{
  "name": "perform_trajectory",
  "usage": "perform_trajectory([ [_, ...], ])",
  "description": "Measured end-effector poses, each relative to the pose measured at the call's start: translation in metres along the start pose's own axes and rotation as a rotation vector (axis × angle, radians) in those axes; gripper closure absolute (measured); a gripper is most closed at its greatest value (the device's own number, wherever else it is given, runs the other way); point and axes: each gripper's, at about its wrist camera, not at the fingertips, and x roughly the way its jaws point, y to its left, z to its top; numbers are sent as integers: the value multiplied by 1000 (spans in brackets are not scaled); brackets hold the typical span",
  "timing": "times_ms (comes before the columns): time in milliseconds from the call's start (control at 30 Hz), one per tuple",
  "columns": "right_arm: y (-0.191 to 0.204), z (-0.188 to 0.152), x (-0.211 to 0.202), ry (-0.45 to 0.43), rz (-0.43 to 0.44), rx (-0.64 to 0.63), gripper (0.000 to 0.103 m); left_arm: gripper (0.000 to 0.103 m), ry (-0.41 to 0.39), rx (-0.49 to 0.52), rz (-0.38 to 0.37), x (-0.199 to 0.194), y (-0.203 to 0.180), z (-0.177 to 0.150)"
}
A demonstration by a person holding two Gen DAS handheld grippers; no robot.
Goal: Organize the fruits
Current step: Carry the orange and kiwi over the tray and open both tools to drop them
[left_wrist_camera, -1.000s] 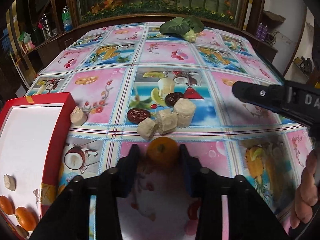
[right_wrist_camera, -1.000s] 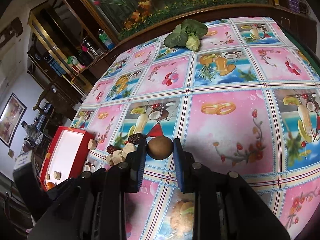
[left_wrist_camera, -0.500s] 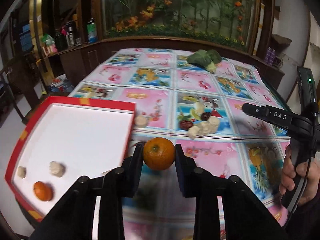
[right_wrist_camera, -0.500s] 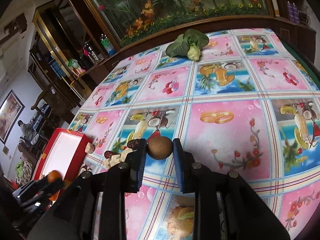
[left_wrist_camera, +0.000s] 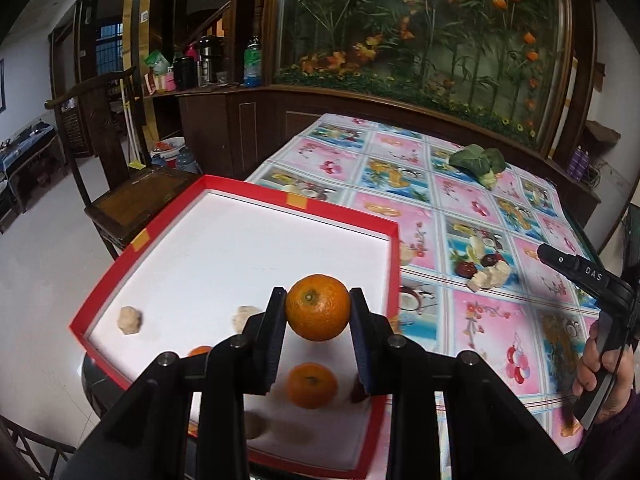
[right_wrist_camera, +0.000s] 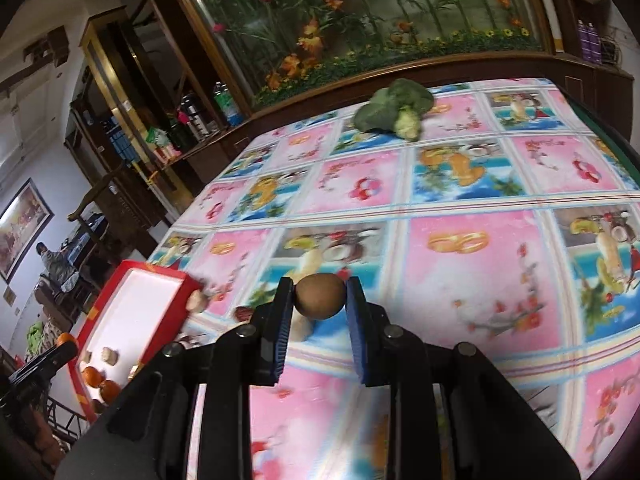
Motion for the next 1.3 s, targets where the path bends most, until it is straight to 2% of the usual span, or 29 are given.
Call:
perform_trajectory([
  [167, 52, -13, 5, 6, 80, -61, 75, 73, -5, -27, 32, -1, 28, 0],
  [300, 113, -26, 19, 13, 173, -135, 74, 73, -15, -50, 75, 0, 49, 3],
  [433, 170, -38, 48, 72, 255, -194, 74, 73, -6, -70, 116, 7, 68, 2],
  [533, 200, -48, 71, 142, 278, -236, 74, 73, 6, -82, 135, 14, 78, -1],
  [667, 216, -56, 95, 218, 281, -257, 74, 73, 26, -100, 157, 26, 86, -1],
  [800, 213, -62, 106, 260, 277, -275, 74, 73, 42, -94, 163, 35, 84, -2],
  [1300, 220, -79, 110, 313, 277, -346, 74, 72, 110, -83, 188, 55, 82, -14],
])
